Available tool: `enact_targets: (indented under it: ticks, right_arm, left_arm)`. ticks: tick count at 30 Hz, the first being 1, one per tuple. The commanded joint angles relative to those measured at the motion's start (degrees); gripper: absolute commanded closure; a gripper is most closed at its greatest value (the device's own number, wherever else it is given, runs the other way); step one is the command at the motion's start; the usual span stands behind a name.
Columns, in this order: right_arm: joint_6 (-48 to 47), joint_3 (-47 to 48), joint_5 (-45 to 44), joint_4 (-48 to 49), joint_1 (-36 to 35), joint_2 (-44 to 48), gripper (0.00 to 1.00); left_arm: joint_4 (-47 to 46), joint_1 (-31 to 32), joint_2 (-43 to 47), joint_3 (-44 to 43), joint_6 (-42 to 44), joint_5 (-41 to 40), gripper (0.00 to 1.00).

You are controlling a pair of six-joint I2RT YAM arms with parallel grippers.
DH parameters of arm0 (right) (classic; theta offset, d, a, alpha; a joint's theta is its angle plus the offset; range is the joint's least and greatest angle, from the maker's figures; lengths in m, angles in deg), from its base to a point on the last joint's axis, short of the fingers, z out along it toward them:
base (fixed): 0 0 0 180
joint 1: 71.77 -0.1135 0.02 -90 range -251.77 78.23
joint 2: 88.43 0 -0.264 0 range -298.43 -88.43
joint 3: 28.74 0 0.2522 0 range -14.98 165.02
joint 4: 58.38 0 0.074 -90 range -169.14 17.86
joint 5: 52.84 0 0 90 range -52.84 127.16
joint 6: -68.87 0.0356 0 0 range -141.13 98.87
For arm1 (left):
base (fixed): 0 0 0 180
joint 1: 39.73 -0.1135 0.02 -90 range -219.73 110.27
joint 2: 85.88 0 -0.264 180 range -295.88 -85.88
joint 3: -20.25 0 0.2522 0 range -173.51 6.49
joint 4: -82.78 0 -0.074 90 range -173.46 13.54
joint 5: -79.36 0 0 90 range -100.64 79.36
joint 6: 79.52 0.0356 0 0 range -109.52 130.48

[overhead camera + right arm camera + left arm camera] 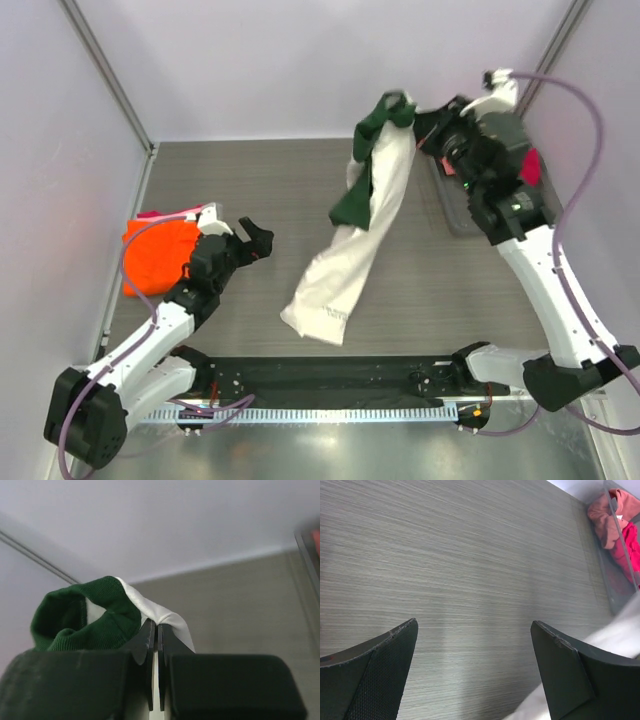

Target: Fold and stack the t-shirts

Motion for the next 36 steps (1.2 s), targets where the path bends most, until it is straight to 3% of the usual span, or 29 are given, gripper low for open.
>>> enact_targets:
  ticks: [1,2,6,13,17,19,22,23,24,27,30,32,36]
  right_arm:
    - [5.4,-15.0,-2.12,0.25,2.41,0.38,0.96]
    - [6.37,-18.34,-2.04,2.52,4.42,1.25,0.92]
    - [7.52,-33.45,-1.16,6.76,8.3,6.61,0.94]
    - [3.57,-38.15,-1.24,6.85,8.66,5.75,0.93]
    - [6.01,-38.24,-11.49,1.96,8.66,4.6,0.93]
    - [8.04,-39.2,-21.6,0.53,8.66,5.3,0.94]
    - [12.0,-41.75,-30.65,-1.67,8.84,8.72,0.79]
    - [12.96,-42.36,-32.6,-2.28,8.75,9.6,0.52]
    - [13.32,-43.67,-33.66,-2.29,8.75,11.7,0.41]
    - [7.2,-44.48,-29.92,1.57,8.66,13.13,0.39]
    - [-1.69,-41.07,-17.62,2.11,7.79,9.98,0.49]
    - [-4.51,-38.69,-10.08,0.71,6.91,4.36,0.57]
    - [-6.98,-32.19,-4.42,-0.53,3.22,-5.22,0.57]
  left_arm:
    - [0.45,0.19,0.31,-0.61,1.41,-1.54,0.04]
    - [0.28,0.1,-0.04,-0.61,1.41,-1.19,0.04]
    - [-2.18,0.27,-3.64,-1.49,1.59,3.02,0.04]
    - [-5.35,6.59,-16.73,-7.28,4.4,12.17,0.04]
    - [-4.39,9.23,-21.83,-10.54,5.72,13.22,0.04]
    - [-3.07,9.68,-23.77,-12.03,6.07,13.67,0.05]
    - [-2.54,10.73,-24.56,-12.74,6.68,13.84,0.05]
    - [-2.36,11.25,-24.65,-13.0,6.77,13.84,0.05]
    - [-2.01,11.43,-24.66,-13.18,6.77,13.49,0.05]
    - [-1.57,11.61,-24.48,-13.36,6.86,13.23,0.05]
    - [-0.61,11.61,-23.69,-13.36,6.69,12.0,0.05]
    - [-0.34,11.61,-22.82,-13.27,6.6,10.95,0.05]
    - [0.45,11.61,-22.28,-12.92,6.69,8.92,0.05]
